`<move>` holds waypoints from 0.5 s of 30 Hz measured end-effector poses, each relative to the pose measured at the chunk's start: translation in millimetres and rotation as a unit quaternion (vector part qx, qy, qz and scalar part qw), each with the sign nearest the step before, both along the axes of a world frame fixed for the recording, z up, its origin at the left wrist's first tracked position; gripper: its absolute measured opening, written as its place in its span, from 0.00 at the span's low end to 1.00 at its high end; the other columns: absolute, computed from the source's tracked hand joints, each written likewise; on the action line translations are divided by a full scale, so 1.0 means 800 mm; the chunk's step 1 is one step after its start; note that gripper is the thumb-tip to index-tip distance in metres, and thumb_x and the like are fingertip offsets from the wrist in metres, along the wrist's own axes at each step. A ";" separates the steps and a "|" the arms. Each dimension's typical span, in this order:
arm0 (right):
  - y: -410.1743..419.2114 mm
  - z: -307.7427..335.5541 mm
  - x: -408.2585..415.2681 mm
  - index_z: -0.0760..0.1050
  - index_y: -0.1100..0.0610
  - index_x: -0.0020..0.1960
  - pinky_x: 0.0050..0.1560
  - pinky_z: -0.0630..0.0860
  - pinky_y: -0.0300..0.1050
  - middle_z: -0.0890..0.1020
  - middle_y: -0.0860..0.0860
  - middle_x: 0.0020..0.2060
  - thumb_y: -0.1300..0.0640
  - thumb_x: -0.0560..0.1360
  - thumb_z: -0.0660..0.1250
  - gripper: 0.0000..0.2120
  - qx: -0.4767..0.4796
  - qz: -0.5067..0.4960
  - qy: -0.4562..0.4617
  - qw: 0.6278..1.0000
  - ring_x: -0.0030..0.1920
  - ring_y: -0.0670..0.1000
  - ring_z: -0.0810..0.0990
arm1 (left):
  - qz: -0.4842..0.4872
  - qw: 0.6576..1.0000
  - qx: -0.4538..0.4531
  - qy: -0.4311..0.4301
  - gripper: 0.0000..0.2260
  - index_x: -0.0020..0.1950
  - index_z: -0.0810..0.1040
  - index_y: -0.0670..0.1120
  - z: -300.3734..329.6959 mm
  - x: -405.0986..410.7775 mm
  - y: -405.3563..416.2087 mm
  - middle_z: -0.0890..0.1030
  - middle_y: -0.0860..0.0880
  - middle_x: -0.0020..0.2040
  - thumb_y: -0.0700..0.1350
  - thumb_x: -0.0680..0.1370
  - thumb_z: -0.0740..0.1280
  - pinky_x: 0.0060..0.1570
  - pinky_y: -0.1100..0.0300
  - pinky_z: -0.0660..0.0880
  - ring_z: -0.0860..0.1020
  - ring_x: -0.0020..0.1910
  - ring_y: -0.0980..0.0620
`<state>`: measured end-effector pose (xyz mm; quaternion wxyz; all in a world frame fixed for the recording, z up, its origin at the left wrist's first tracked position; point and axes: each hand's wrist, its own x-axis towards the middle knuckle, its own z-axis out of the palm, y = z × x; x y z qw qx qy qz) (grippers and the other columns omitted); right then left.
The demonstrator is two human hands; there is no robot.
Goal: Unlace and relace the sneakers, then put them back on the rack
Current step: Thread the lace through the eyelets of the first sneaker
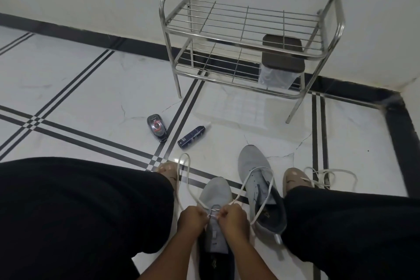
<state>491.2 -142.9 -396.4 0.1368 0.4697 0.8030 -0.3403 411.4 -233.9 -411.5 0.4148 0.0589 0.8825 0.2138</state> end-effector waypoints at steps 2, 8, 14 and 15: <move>-0.002 -0.002 0.000 0.82 0.49 0.43 0.54 0.71 0.42 0.76 0.50 0.55 0.52 0.76 0.64 0.08 0.008 0.010 -0.002 1.000 0.56 0.54 0.75 | 0.002 1.000 0.007 -0.005 0.08 0.48 0.85 0.46 -0.001 -0.001 -0.002 0.84 0.46 0.49 0.44 0.73 0.67 0.51 0.58 0.78 0.81 0.50 0.47; -0.006 0.000 -0.001 0.73 0.47 0.34 0.54 0.68 0.43 0.76 0.49 0.56 0.55 0.76 0.62 0.12 0.007 -0.004 -0.003 1.000 0.56 0.54 0.75 | -0.010 1.000 0.025 0.003 0.07 0.46 0.84 0.46 -0.005 0.000 -0.007 0.84 0.47 0.47 0.41 0.73 0.66 0.48 0.61 0.76 0.81 0.48 0.49; -0.009 -0.007 -0.006 0.81 0.49 0.50 0.58 0.65 0.47 0.74 0.49 0.58 0.56 0.77 0.60 0.11 0.055 0.061 -0.033 0.996 0.60 0.53 0.71 | -0.054 0.998 0.021 0.029 0.07 0.40 0.83 0.46 0.003 0.004 -0.005 0.84 0.47 0.43 0.43 0.74 0.65 0.45 0.60 0.75 0.81 0.46 0.49; -0.010 -0.006 -0.007 0.80 0.49 0.52 0.58 0.66 0.47 0.73 0.49 0.58 0.56 0.77 0.60 0.11 0.053 0.059 -0.037 0.996 0.60 0.54 0.71 | -0.049 0.998 0.024 0.034 0.08 0.40 0.82 0.47 0.005 0.005 -0.004 0.83 0.47 0.43 0.43 0.74 0.64 0.44 0.60 0.75 0.81 0.46 0.49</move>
